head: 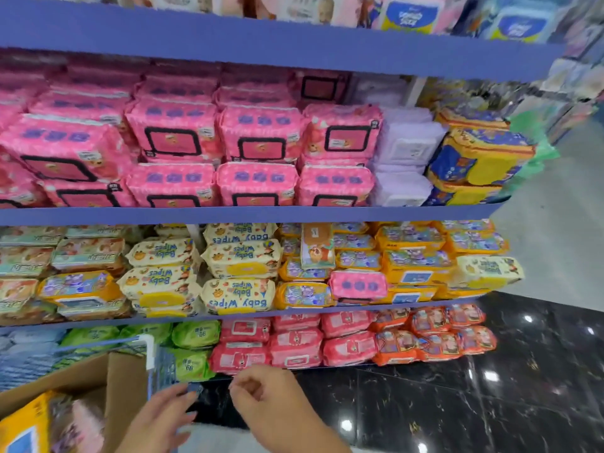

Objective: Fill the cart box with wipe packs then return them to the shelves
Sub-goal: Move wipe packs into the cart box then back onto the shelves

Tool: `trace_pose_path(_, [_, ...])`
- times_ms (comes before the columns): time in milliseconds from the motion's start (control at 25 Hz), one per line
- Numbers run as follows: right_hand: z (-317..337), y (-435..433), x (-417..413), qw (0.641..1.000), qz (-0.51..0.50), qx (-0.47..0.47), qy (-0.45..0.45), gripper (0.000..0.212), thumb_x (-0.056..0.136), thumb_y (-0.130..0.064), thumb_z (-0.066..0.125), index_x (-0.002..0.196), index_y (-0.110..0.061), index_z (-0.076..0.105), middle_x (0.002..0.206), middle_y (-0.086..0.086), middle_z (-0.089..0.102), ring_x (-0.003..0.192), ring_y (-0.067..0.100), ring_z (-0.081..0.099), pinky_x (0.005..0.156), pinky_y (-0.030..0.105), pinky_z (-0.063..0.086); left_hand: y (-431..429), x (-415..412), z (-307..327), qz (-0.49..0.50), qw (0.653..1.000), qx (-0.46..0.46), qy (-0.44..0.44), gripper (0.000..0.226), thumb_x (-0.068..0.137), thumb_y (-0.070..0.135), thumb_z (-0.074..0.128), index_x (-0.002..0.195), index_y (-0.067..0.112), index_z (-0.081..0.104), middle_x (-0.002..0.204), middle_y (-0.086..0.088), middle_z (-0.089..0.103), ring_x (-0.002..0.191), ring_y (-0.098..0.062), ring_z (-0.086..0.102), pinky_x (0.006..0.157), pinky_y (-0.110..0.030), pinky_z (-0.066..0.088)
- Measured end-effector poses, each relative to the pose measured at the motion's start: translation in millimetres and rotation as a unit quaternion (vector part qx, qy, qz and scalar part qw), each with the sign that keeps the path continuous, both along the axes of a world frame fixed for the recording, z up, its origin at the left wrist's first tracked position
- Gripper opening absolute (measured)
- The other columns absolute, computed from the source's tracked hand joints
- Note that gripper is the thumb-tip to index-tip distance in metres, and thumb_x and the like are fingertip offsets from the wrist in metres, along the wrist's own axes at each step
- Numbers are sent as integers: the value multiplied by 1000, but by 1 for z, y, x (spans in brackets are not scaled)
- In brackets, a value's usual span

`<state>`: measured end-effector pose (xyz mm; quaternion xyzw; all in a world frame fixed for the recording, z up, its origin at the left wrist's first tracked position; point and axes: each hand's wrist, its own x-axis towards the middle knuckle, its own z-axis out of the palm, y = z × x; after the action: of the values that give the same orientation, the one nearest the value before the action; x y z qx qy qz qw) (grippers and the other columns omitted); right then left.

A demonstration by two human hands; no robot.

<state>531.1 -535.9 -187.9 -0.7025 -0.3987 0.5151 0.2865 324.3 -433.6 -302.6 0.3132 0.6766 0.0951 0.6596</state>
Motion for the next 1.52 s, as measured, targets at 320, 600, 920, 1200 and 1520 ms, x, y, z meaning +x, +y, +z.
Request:
trace_pose_path(320, [-9,2,156,990,-117,76,28,16,94,-23,60,96,-18,75,90,-1,75,86,18,68,83,36,54,16,257,75,-202,970,132,7,27,90,37,66,108,17,64,118,-8,68,99,-21,67,86,-42,55])
trace_pose_path(600, [-44,11,233,986,-159,45,7,13,95,-21,58,94,-19,71,87,-2,71,78,15,64,75,28,52,105,409,26,-331,905,214,159,70,84,55,72,133,9,52,136,-14,59,119,-33,58,99,-40,47])
trace_pose_path(920, [-96,22,273,979,-192,-23,-60,12,95,-23,57,96,-24,69,79,-14,63,73,3,58,67,21,46,157,468,-25,-428,806,265,312,71,84,69,59,129,13,60,121,-12,66,116,-34,64,93,-36,51])
trace_pose_path(1200, [-142,45,304,982,-136,-79,-107,15,97,-25,54,102,-17,64,86,6,70,71,20,64,69,35,54,150,434,-17,-263,913,246,193,72,60,51,85,113,9,58,93,-5,65,91,-22,70,76,-35,59])
trace_pose_path(1520, [-189,64,340,866,128,-146,-460,96,84,-48,72,154,-11,17,156,20,23,145,39,26,117,49,30,94,365,38,-199,970,132,40,66,74,26,90,127,21,52,110,-2,74,78,-17,78,58,-33,61])
